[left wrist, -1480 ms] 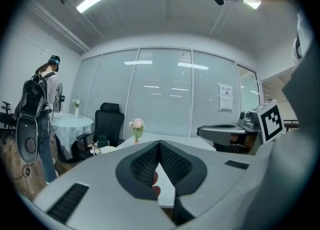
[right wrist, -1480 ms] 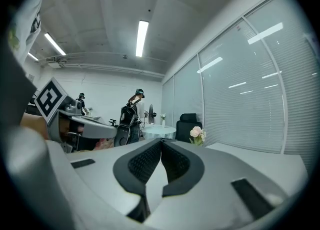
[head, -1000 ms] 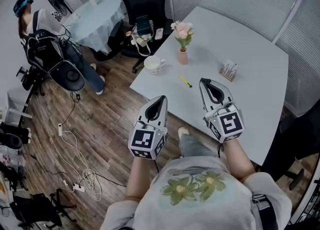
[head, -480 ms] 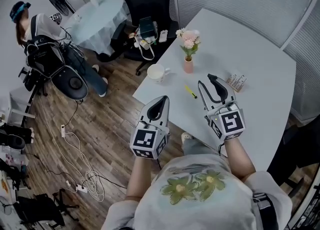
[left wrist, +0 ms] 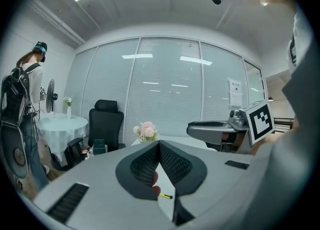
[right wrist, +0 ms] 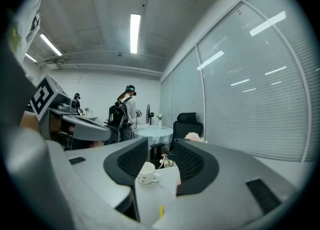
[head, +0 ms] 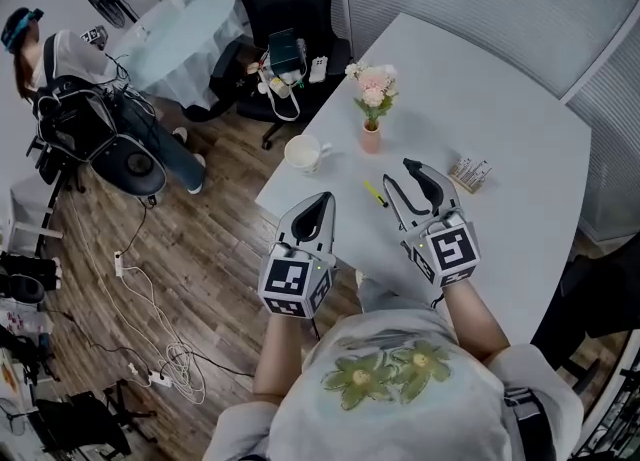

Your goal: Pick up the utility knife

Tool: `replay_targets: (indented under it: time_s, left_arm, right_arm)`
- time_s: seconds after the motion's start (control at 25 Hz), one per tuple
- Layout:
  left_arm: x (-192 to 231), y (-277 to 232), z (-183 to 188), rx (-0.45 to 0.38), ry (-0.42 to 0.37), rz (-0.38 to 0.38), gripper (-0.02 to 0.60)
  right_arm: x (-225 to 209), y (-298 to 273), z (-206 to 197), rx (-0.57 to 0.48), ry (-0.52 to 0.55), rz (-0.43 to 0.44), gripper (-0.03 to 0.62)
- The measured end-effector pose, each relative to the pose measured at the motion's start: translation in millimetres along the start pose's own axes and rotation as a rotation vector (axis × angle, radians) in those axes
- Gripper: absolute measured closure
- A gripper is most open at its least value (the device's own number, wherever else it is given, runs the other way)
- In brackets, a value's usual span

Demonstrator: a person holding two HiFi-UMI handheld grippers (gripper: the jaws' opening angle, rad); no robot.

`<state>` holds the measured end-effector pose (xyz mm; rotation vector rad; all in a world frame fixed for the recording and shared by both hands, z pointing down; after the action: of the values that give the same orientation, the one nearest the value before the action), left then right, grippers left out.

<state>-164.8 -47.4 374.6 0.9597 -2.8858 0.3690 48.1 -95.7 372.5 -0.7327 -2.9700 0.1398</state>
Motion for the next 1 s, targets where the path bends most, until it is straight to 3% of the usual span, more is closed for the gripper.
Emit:
replay_targets:
  time_s: [1.0]
  left_arm:
    - [35, -29, -27, 0.089, 0.081, 0.041, 0.574]
  right_arm:
    - [-2, -48, -81, 0.244, 0.0, 0.055, 0.423]
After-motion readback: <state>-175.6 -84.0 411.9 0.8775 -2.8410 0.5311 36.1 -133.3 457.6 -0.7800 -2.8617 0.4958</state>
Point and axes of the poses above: the fingertips, and each gripper's own axes: y backward along the fingers, x to its left, z out of its top, the point moved 10 cm from there along y, backward along the fingers, and after that the axes turned 11 degrees about -z, right-handed, at the moved point
